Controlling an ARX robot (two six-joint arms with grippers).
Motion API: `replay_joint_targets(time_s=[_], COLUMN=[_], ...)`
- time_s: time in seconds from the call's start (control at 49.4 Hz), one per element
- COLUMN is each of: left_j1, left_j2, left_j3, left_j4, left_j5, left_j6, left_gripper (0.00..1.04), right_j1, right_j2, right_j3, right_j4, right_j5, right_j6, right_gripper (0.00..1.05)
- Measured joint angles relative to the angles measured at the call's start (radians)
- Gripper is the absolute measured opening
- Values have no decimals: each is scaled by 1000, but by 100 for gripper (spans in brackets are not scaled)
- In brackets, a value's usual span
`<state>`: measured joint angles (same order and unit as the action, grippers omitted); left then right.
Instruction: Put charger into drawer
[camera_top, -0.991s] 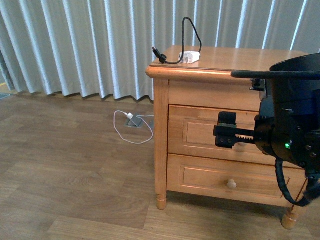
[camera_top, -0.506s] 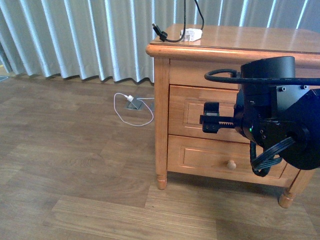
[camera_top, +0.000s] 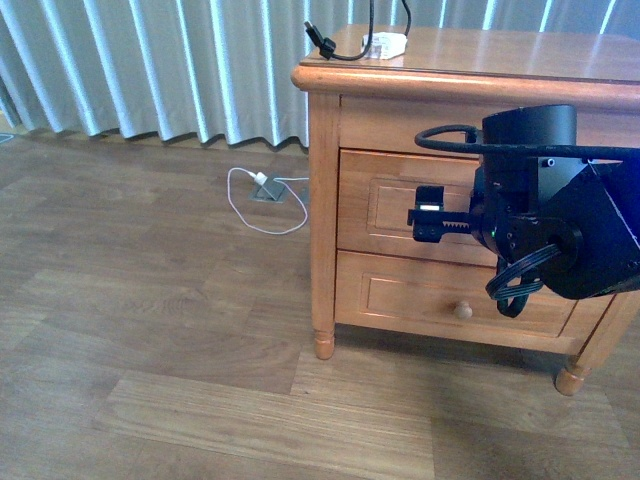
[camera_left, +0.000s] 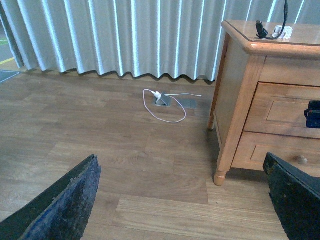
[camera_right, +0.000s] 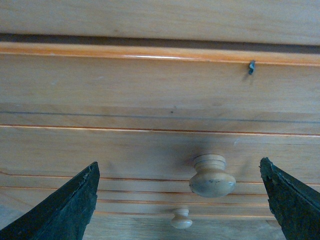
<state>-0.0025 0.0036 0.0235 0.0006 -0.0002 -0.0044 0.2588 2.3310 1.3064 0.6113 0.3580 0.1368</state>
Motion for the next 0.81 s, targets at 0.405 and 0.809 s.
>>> replay_joint_targets(time_s=[0.405,0.809], left_j1=[0,0], left_j2=[0,0], left_j3=[0,0], left_j4=[0,0], left_j5=[0,0], left_j6=[0,0], left_gripper=[99,99], right_j1=[-16,-23], right_j2=[22,36], right_j3=[35,38], right_j4=[-8,-11], right_j5=[4,7], right_j6=[-21,-36], right_gripper=[96,96])
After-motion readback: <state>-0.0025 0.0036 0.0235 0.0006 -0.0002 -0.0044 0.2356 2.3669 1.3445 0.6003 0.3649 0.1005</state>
